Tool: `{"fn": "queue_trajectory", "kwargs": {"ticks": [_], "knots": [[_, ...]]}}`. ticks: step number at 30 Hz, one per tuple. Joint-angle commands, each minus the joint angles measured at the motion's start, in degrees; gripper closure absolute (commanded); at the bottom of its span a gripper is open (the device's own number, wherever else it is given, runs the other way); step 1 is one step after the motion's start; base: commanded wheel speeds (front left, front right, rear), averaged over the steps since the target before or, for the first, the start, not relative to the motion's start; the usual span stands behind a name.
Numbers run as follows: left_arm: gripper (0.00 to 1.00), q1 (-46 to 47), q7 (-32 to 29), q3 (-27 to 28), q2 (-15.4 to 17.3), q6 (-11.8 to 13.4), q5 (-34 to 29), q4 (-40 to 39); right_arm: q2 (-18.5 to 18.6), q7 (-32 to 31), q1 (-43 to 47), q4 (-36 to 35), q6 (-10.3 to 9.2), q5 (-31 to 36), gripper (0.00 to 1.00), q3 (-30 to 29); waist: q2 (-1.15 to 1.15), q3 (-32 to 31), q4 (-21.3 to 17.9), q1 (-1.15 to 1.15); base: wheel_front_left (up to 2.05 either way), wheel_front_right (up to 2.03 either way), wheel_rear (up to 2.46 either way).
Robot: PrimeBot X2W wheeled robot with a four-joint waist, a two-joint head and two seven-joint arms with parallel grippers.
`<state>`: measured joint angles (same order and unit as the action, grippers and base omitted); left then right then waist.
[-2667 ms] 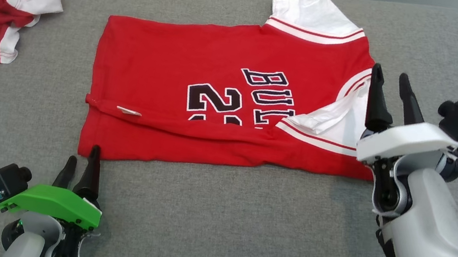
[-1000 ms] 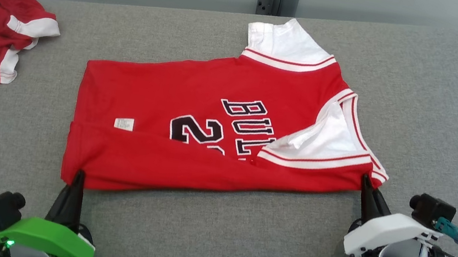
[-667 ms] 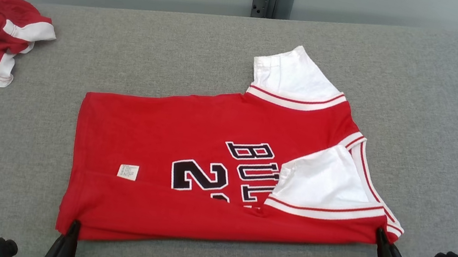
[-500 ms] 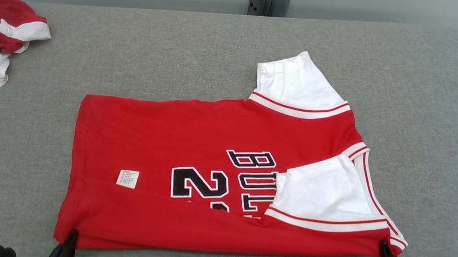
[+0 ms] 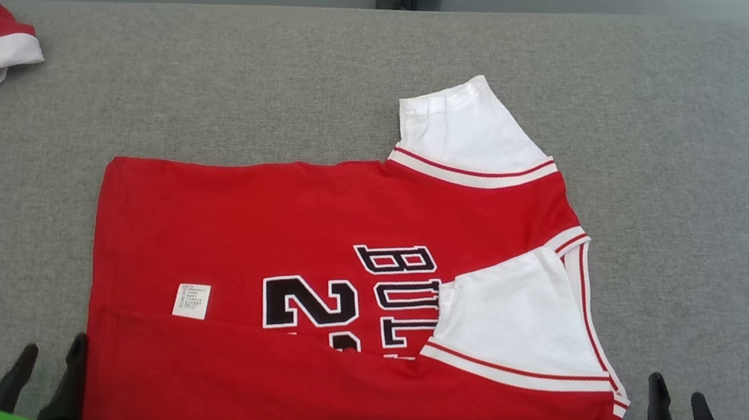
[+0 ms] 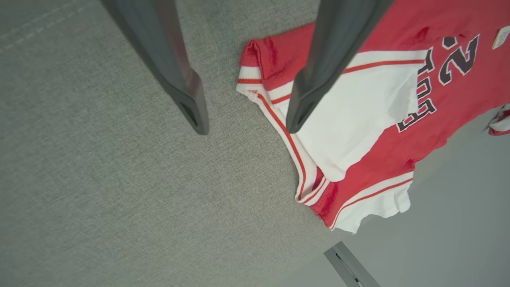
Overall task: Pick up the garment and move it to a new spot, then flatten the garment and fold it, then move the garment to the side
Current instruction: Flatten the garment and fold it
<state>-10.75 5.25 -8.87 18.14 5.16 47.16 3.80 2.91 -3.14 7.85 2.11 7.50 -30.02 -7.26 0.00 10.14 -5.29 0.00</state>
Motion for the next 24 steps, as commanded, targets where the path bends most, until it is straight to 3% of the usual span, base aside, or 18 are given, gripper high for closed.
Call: {"fn": "queue_trajectory", "kwargs": {"ticks": [1,11,24], "knots": [[0.00,2.7,-0.5,0.1,1.1,0.3,-0.8,-0.4,0.0,0.3,-1.6,-0.7,-0.01,0.9,0.00,0.0,0.00,0.3,-0.3,0.00,0.00,0.00,0.00],[0.00,21.9,-9.6,-4.2,7.3,-0.4,-7.1,5.0,1.8,-1.6,-10.9,-3.9,-0.01,4.7,0.00,5.9,0.00,4.2,-2.2,0.00,0.00,0.00,0.00],[0.00,36.0,-13.0,-7.9,9.9,-1.2,-12.2,19.1,4.7,-0.4,-19.0,-1.4,-0.01,2.9,0.00,12.0,0.00,8.8,-4.0,0.00,0.00,0.00,0.00]]}}
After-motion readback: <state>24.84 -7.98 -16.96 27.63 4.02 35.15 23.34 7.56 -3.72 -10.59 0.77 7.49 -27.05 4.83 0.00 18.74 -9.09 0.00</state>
